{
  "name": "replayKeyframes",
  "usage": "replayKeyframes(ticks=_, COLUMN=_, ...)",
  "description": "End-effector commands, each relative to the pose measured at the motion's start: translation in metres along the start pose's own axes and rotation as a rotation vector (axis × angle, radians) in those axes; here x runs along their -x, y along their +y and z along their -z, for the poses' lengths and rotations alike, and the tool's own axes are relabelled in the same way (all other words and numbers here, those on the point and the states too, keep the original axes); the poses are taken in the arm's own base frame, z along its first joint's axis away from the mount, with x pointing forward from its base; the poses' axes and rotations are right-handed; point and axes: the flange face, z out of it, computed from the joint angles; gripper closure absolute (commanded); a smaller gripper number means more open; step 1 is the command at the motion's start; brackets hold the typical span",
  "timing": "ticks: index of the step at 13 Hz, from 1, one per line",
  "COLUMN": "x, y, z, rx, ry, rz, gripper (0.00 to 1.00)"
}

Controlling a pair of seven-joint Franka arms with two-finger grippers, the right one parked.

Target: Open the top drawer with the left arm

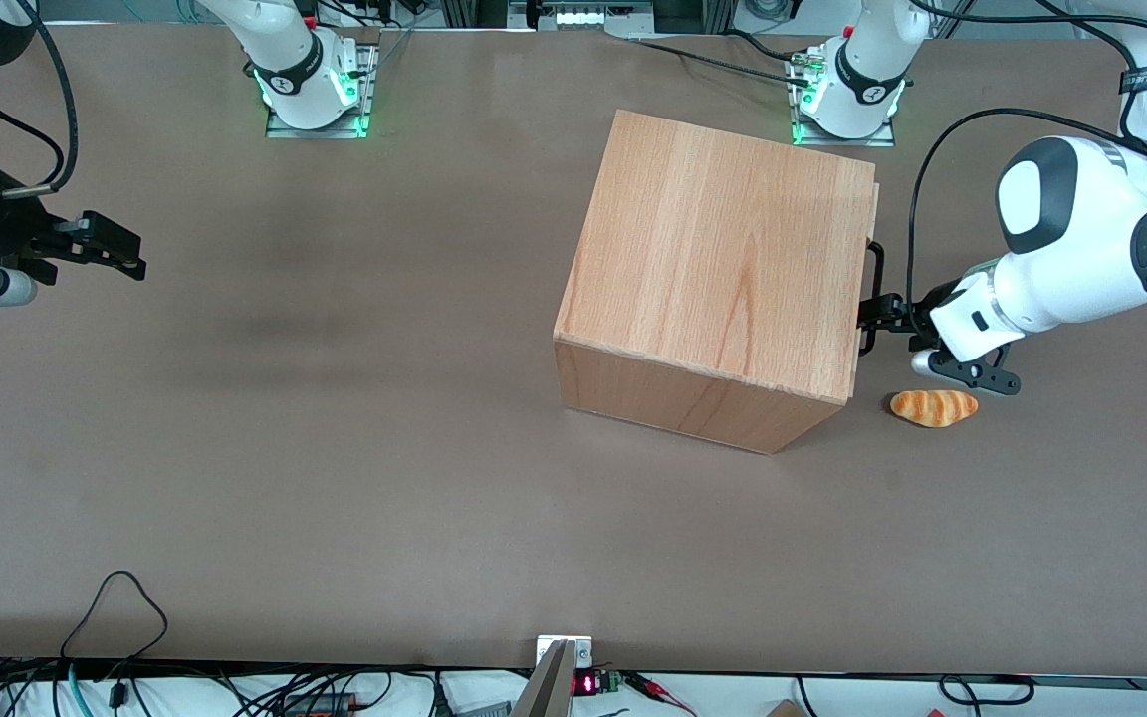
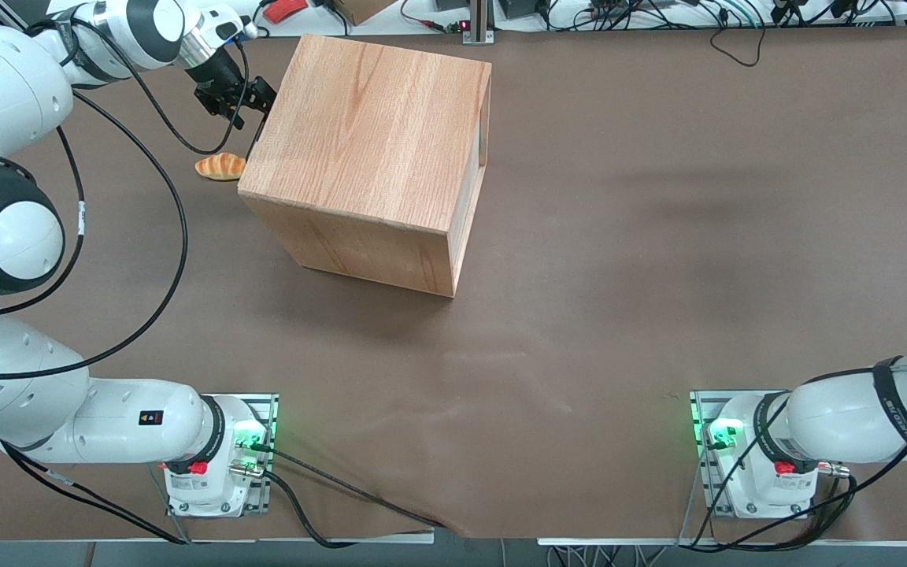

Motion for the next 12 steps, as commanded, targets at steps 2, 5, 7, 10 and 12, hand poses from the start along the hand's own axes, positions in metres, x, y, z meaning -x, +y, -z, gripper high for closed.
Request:
replayKeyframes(ticks=2, x=-0.003, y=-0.021, z=-0.001, rx=0.000, ry=0.033, rz=0.016, gripper=0.00)
replayKeyframes(ticks=5, x=-0.001, y=-0.047, z=0.007, rx=-0.021, ry=0.056, rz=0.051, gripper=0.00)
replayKeyframes(ticks=7, x=-0.001, y=-0.055, z=0.009, rx=-0.039, ry=0.054, rz=0.051, gripper=0.00)
replayKeyframes(ticks=10, x=0.003, y=-0.085, z=0.020, rx=-0.048, ry=0.073, rz=0.100, gripper=0.00)
replayKeyframes(ticks=12, x=0.004, y=-0.100, z=0.025, rx=-0.054, ry=0.081, rz=0.100, gripper=0.00)
